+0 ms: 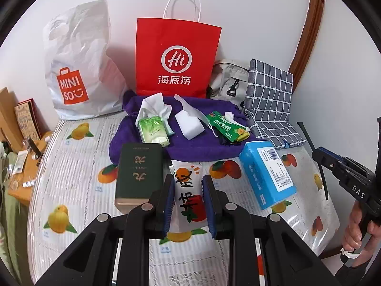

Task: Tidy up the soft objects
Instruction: 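Carry the strap with the right tool while the left tool carries the white packet to the towel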

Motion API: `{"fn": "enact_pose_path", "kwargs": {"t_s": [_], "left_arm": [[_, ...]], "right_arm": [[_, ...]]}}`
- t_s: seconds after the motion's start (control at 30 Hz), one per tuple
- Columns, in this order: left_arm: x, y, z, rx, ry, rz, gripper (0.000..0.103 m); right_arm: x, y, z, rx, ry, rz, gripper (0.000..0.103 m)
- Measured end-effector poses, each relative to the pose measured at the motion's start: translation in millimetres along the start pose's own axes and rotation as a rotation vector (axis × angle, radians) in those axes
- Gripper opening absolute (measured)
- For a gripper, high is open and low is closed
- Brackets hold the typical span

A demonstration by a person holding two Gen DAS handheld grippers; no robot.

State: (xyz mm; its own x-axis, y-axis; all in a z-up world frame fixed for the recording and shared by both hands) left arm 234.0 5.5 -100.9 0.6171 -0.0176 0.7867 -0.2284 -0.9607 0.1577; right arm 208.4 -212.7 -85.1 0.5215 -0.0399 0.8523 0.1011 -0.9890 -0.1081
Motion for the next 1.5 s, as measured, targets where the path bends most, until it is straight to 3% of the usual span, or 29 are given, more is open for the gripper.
{"fn": "enact_pose_path", "kwargs": {"t_s": [0.5,1.5], "left_arm": [[19,-13,21,-0.019,-0.018,0.041,0.023],[67,-29,83,0.037,-0.009,-0.022,0.023]], "right_arm": [[3,0,20,-0.056,0.016,0.067,0.020],[52,16,95,-0.002,0.014,0.025,0.020]]}}
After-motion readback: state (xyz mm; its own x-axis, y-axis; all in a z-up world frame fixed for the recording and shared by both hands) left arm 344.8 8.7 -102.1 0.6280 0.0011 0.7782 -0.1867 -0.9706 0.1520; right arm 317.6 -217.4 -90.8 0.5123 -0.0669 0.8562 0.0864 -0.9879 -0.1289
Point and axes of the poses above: each gripper's, at about its wrist camera, not at the fingertips, and z roughly the way its jaws point, y to its right, x to its top, the point moved 6 cm from there along z, roughly the way its jaws point, and after that the axes turned 11 degrees about y, right-handed, at the moved point
